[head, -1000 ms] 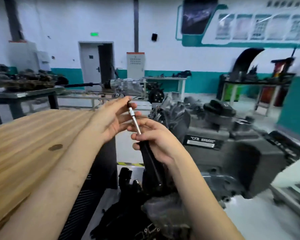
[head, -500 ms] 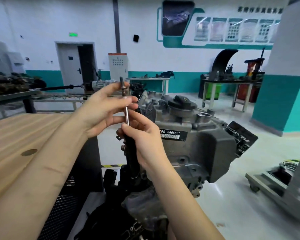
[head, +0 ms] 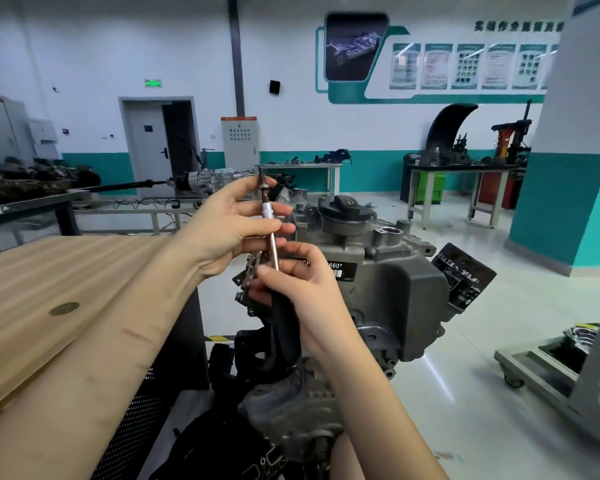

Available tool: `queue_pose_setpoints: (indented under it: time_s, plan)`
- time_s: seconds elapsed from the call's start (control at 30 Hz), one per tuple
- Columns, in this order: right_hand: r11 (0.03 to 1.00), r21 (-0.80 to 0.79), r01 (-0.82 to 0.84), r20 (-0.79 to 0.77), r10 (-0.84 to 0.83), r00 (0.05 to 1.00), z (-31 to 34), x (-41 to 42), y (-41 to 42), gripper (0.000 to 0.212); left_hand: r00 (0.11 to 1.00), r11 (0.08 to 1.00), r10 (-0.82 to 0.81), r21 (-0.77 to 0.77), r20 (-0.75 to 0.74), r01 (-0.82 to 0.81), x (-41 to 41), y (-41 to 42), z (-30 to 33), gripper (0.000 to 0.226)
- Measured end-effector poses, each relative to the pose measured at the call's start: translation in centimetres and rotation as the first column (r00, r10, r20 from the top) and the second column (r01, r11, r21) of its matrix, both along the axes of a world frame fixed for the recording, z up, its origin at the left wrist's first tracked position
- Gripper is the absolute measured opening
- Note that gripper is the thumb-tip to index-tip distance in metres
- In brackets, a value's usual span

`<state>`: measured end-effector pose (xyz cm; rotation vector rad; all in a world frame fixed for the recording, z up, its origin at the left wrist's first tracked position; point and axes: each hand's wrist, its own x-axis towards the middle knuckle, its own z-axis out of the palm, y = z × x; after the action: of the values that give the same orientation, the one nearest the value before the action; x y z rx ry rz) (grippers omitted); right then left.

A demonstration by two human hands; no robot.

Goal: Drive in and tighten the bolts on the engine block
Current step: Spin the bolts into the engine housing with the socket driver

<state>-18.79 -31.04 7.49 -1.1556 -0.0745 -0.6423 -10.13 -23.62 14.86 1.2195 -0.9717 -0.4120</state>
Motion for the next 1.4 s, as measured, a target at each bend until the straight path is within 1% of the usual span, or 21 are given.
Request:
queue_pose_setpoints:
  time_s: [0.07,0.13,0.2,0.27,0.3,0.33,0.4,0.43,0.5,0.57,0.63,0.73,0.83,0.9,1.03,1.1,1.27,1.4]
  plan:
    - [0.992,-0.123,-0.003,-0.08,-0.007,0.997,-1.0,-1.2,0.0,0.026,0.999,1.0,0.011,-0.01,-0.05,-0.011,-0.1,-0.3,-0.2,0.04]
    - [0.977,-0.21,0.038,-0.131,-0.067,0.989,-2.1,-2.4,0.1,0.021,0.994,1.0,0.013,-0.012,-0.106,-0.015,-0.3,-0.9,-0.6,0.038]
    - [0.975,-0.198,0.103,-0.138,-0.132,0.982,-2.7,-3.4,0.1,0.018,0.991,1.0,-0.002,0.021,-0.133,0.005,-0.5,-1.6,-0.8,0.031]
    - [0.978,-0.157,0.14,-0.133,-0.161,0.978,-2.7,-4.1,0.0,0.018,0.99,0.998,0.008,0.062,-0.139,0.001,-0.6,-2.3,-0.7,0.012]
    - [0.983,-0.122,0.139,-0.128,-0.154,0.98,-2.6,-4.3,0.1,0.018,0.988,0.996,0.057,0.078,-0.14,-0.047,-0.5,-2.7,-0.5,0.008]
    - [0.99,-0.07,0.124,-0.125,-0.132,0.983,-2.5,-4.5,0.3,0.018,0.983,0.987,0.137,0.102,-0.121,-0.126,-0.3,-3.1,-0.3,0.015]
    - [0.995,0.077,0.064,-0.116,-0.055,0.992,-2.3,-4.8,0.8,0.017,0.955,0.94,0.297,0.176,0.002,-0.293,0.3,-4.0,-0.1,0.02]
    - [0.986,0.162,0.026,-0.102,-0.01,0.995,-2.2,-4.9,1.2,0.016,0.939,0.914,0.336,0.215,0.067,-0.343,0.4,-4.4,-0.1,0.02]
    - [0.948,0.316,-0.038,-0.055,0.058,0.997,-2.0,-5.0,1.7,0.013,0.918,0.876,0.364,0.277,0.155,-0.394,0.5,-5.0,0.1,0.019]
    - [0.909,0.411,-0.072,-0.02,0.088,0.996,-1.7,-5.0,2.0,0.011,0.894,0.841,0.368,0.319,0.255,-0.437,0.6,-5.3,0.6,0.019]
    - [0.886,0.456,-0.09,-0.001,0.101,0.995,-1.2,-5.1,2.1,0.006,0.863,0.803,0.334,0.366,0.378,-0.471,0.6,-5.5,1.3,0.018]
    - [0.849,0.516,-0.119,0.015,0.13,0.991,-0.3,-5.4,1.9,0.006,0.823,0.741,0.23,0.455,0.519,-0.494,0.4,-6.0,2.4,0.018]
    - [0.827,0.547,-0.132,-0.009,0.163,0.987,0.4,-5.5,1.4,0.01,0.773,0.682,0.142,0.505,0.618,-0.529,0.2,-6.4,3.1,0.017]
    - [0.821,0.553,-0.139,-0.03,0.187,0.982,0.7,-5.6,1.0,0.011,0.75,0.663,0.104,0.516,0.653,-0.542,0.2,-6.5,3.3,0.018]
    - [0.797,0.589,-0.134,-0.046,0.199,0.979,1.3,-5.7,0.4,0.018,0.767,0.697,0.071,0.518,0.637,-0.495,1.1,-6.2,3.1,0.015]
    - [0.784,0.606,-0.133,-0.048,0.202,0.978,1.7,-5.5,0.2,0.018,0.778,0.719,0.068,0.51,0.625,-0.473,1.6,-6.2,2.9,0.016]
    - [0.787,0.605,-0.117,-0.075,0.202,0.976,2.2,-4.9,-0.3,0.018,0.824,0.77,0.135,0.465,0.551,-0.437,2.8,-6.5,2.3,0.016]
    - [0.764,0.633,-0.127,-0.086,0.232,0.969,2.6,-4.4,-0.9,0.022,0.84,0.776,0.165,0.458,0.516,-0.434,3.2,-6.8,2.1,0.017]
